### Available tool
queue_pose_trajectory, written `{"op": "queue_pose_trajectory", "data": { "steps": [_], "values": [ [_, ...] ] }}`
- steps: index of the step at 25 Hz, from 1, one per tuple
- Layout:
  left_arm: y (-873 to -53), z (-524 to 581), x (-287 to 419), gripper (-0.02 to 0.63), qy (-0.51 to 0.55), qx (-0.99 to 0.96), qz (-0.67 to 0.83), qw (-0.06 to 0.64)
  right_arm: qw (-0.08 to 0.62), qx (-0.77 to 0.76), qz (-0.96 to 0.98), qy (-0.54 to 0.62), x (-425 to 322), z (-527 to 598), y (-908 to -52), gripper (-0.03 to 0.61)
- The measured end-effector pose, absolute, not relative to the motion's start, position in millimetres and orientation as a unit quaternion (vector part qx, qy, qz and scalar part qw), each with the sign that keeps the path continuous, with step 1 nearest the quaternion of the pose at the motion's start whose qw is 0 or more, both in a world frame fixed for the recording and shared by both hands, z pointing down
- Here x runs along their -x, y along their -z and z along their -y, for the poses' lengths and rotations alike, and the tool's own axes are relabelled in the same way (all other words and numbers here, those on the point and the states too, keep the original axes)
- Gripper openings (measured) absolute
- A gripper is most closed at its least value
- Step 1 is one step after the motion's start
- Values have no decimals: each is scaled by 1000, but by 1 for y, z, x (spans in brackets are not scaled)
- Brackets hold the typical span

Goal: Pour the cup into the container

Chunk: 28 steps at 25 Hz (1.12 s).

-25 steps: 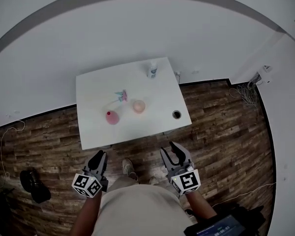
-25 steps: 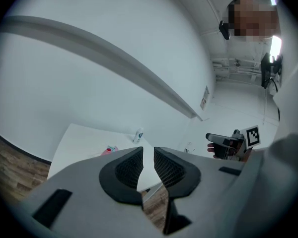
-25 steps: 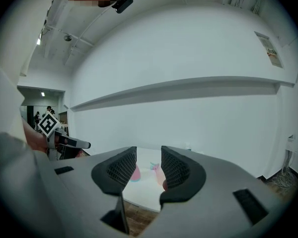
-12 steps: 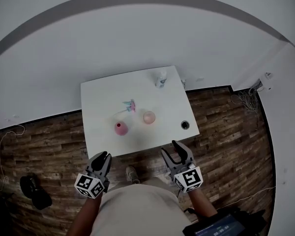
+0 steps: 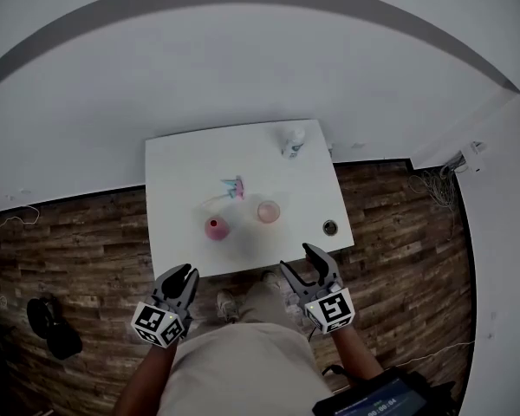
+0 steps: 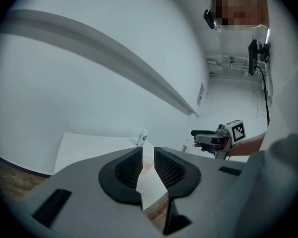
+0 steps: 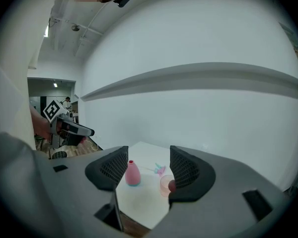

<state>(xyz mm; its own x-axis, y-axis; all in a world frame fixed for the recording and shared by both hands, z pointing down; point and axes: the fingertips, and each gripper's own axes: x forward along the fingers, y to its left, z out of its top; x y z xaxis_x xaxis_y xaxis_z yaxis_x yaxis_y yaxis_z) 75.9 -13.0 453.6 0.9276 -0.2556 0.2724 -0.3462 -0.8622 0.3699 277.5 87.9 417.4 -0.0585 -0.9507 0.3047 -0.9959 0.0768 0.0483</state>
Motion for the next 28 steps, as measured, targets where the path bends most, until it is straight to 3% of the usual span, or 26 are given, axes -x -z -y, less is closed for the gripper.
{"op": "queue_pose_trajectory", "data": {
  "steps": [21, 28],
  "values": [
    [-469, 38, -148, 98, -130, -927, 268, 228, 279, -472, 830, -101, -358, -1, -547, 267],
    [-486, 36, -163, 104, -149, -913, 302, 231, 316, -403, 850, -127, -374, 13, -610, 352]
  ]
}}
